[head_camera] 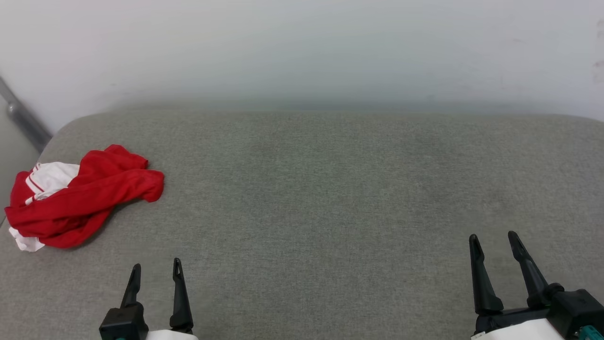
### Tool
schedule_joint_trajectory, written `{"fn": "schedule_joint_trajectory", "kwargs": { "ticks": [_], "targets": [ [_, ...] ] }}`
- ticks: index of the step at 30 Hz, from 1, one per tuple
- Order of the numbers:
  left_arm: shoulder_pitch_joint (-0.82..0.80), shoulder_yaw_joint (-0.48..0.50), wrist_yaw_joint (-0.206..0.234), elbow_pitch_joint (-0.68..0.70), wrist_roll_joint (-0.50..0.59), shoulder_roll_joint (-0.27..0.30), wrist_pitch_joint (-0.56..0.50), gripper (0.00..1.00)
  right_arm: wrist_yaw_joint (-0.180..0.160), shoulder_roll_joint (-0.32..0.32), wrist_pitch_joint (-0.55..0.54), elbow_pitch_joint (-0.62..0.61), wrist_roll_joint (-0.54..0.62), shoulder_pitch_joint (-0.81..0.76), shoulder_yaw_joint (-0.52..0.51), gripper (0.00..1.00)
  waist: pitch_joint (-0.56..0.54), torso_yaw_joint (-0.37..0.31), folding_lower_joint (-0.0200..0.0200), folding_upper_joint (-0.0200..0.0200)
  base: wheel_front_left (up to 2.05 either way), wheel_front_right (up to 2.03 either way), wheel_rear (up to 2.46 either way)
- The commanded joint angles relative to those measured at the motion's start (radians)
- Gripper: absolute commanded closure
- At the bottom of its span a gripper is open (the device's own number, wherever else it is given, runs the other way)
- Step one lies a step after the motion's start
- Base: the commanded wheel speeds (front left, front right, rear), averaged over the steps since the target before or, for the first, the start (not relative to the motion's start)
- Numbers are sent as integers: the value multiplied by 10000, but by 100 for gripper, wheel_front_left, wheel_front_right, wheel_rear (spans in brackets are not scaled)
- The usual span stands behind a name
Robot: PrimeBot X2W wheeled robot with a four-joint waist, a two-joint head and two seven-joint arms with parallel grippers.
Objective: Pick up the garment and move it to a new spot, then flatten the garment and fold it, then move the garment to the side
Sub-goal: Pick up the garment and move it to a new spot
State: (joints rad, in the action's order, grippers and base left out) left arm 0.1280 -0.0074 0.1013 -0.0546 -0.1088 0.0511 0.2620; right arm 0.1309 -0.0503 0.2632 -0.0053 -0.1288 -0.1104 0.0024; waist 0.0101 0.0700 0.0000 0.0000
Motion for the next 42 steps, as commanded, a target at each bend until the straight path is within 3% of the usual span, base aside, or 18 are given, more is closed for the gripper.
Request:
{"fn": "schedule_joint_trajectory", "kwargs": {
  "ticks": [1,29,42],
  "targets": [
    [-55,79,47,58,-87,-11,39,0,-3,2,23,-77,80,-132,31,0,-18,234,0,0,0,0,0],
    [268,770,140,275,-613,-15,38,0,-3,1,23,-235,297,-268,188,0,-10,3530,0,0,0,0,0],
    [401,651,502,609,-777,-12,38,0,-3,2,23,-248,428,-235,207,0,37,4221,0,0,0,0,0]
  ]
}}
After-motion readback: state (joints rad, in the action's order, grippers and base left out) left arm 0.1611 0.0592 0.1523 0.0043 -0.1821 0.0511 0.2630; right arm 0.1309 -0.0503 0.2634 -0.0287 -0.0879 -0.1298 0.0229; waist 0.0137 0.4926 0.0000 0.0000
